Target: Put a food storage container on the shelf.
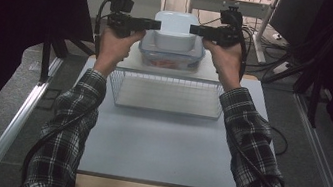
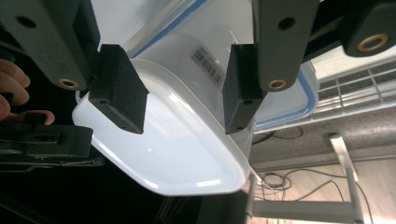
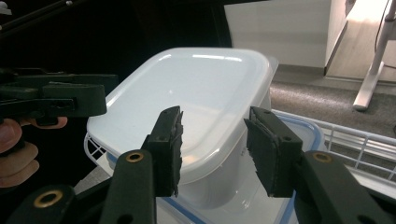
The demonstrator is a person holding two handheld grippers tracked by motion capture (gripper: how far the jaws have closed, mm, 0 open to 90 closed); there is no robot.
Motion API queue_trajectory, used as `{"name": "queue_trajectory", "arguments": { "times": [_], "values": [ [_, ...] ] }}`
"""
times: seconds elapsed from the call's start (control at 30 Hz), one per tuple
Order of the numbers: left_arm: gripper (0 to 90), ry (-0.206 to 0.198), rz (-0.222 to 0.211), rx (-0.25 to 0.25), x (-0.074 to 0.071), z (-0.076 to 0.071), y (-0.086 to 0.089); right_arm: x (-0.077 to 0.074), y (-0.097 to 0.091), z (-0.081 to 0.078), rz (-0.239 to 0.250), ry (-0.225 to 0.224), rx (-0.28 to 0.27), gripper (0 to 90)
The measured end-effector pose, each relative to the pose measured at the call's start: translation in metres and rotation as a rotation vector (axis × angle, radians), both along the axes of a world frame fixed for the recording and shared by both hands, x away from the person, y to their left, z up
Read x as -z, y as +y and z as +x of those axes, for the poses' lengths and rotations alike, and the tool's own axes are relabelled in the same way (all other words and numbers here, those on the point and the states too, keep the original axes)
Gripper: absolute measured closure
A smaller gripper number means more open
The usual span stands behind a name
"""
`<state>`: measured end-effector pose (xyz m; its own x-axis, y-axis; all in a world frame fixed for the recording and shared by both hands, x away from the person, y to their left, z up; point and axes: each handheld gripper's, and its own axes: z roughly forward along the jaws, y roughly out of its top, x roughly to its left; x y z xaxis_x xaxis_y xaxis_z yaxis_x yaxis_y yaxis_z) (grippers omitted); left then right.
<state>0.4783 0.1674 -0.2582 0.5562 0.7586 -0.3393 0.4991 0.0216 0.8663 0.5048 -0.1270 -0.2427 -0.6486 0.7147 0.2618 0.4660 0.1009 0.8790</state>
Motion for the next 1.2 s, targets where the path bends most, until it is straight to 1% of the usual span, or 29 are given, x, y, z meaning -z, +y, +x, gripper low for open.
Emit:
{"name": "queue_trajectory", "arguments": {
  "times": [0.07,0.2,0.3,0.37,0.5,0.53,0.6,0.63,0.7,0.8,0.87,0.93,1.1,1.2],
  "values": [
    [49.8,-0.021,0.012,-0.003,0.000,-0.001,-0.001,0.001,-0.001,0.000,0.003,-0.010,-0.003,54.8],
    [48.3,-0.034,0.024,-0.011,0.000,-0.002,-0.003,0.002,-0.002,-0.001,0.013,-0.015,-0.001,51.5],
    [45.4,-0.041,0.036,-0.004,-0.002,-0.004,-0.004,0.002,-0.003,-0.002,0.011,-0.022,-0.003,48.4],
    [43.4,-0.053,0.049,0.001,-0.005,-0.006,-0.004,0.001,-0.004,-0.003,0.009,-0.026,-0.007,45.9],
    [39.6,-0.057,0.069,0.025,-0.009,-0.012,-0.006,0.000,-0.009,-0.004,0.020,-0.026,-0.024,40.3],
    [38.7,-0.056,0.074,0.035,-0.010,-0.014,-0.006,0.001,-0.010,-0.005,0.023,-0.025,-0.035,38.6],
    [36.0,-0.046,0.067,0.063,-0.010,-0.018,-0.007,0.002,-0.012,-0.006,0.022,-0.024,-0.066,34.5],
    [35.2,-0.048,0.067,0.074,-0.009,-0.020,-0.007,0.003,-0.014,-0.008,0.022,-0.031,-0.079,33.1],
    [33.2,-0.052,0.072,0.089,-0.008,-0.023,-0.008,0.005,-0.016,-0.011,0.026,-0.045,-0.097,31.4],
    [29.7,-0.054,0.078,0.108,-0.003,-0.028,-0.008,0.008,-0.018,-0.016,0.015,-0.045,-0.123,29.0],
    [28.1,-0.054,0.087,0.116,0.000,-0.031,-0.009,0.010,-0.019,-0.019,0.006,-0.054,-0.132,27.4],
    [26.7,-0.057,0.094,0.120,0.004,-0.034,-0.009,0.012,-0.020,-0.021,0.003,-0.054,-0.142,26.2],
    [21.1,-0.082,0.123,0.131,0.015,-0.041,-0.007,0.017,-0.024,-0.028,0.011,-0.060,-0.160,24.4],
    [20.9,-0.083,0.129,0.144,0.020,-0.045,-0.005,0.020,-0.027,-0.031,0.005,-0.067,-0.168,23.3]
  ]
}}
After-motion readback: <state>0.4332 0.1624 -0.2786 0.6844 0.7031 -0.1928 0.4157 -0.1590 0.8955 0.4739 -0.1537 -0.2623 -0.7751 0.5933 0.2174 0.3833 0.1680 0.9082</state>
